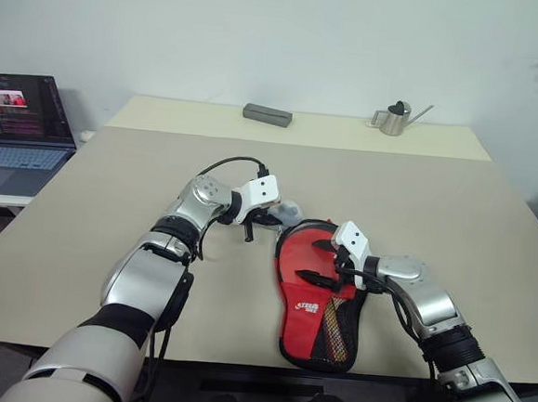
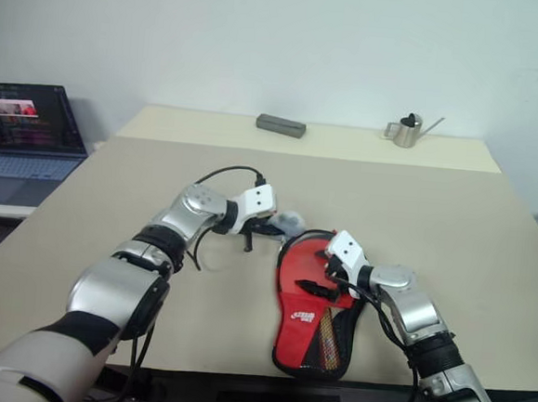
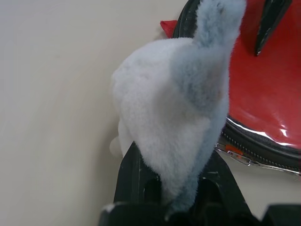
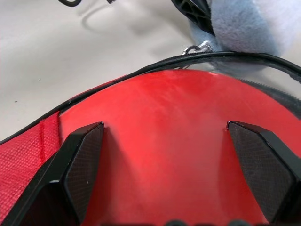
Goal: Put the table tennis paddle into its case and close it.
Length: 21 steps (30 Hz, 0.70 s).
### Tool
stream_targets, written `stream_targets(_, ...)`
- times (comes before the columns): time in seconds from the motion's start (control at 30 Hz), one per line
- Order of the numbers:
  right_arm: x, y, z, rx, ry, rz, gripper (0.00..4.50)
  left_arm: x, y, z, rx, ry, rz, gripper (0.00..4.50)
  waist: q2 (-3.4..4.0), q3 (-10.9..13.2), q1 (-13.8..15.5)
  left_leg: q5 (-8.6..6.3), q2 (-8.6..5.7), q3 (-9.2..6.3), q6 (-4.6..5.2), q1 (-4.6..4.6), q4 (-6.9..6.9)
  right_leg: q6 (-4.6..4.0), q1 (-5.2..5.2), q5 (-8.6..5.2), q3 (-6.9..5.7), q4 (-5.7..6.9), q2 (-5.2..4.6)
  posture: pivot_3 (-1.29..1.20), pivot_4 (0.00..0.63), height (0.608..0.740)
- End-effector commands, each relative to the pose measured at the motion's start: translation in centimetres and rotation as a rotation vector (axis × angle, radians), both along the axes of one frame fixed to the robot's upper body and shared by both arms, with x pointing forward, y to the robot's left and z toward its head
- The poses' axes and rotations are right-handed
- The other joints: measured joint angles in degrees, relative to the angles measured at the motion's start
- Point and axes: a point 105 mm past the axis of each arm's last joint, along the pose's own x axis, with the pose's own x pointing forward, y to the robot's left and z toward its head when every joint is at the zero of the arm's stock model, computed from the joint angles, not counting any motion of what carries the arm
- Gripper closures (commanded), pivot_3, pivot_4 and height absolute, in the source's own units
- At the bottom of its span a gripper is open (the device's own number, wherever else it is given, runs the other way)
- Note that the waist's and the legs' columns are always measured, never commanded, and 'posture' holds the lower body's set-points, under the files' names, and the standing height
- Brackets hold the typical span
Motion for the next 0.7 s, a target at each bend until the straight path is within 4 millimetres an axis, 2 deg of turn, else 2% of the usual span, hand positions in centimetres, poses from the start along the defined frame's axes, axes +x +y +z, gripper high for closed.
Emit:
stream_targets(0.03,-1.3,-2.3,-5.8,-0.188,0.147,-0.060,0.00,0.2,-0.6,1.1,-0.019,-0.036,-0.018,4.23,0.02,-0.02,-0.01,0.00,0.00,0.00,0.00,0.04,0.00,0.07,0.03,-0.05,0.01,0.00,0.00,0.00,0.150,0.740)
stream_targets(0.37,-1.7,-1.7,-5.8,-0.185,0.147,-0.043,0.00,1.8,-1.3,0.5,0.064,-0.134,0.104,4.23,0.02,-0.06,0.02,0.00,0.01,-0.03,0.00,0.03,0.02,0.12,0.02,-0.06,0.01,0.04,-0.01,0.00,0.150,0.740)
stream_targets(0.7,-1.7,-1.3,-5.6,-0.192,0.149,-0.033,0.00,2.7,-2.7,0.3,0.063,-0.193,0.201,4.23,0.01,-0.26,0.06,0.03,0.00,-0.04,0.00,0.14,0.04,0.17,0.15,-0.08,0.01,0.03,0.00,0.00,0.150,0.740)
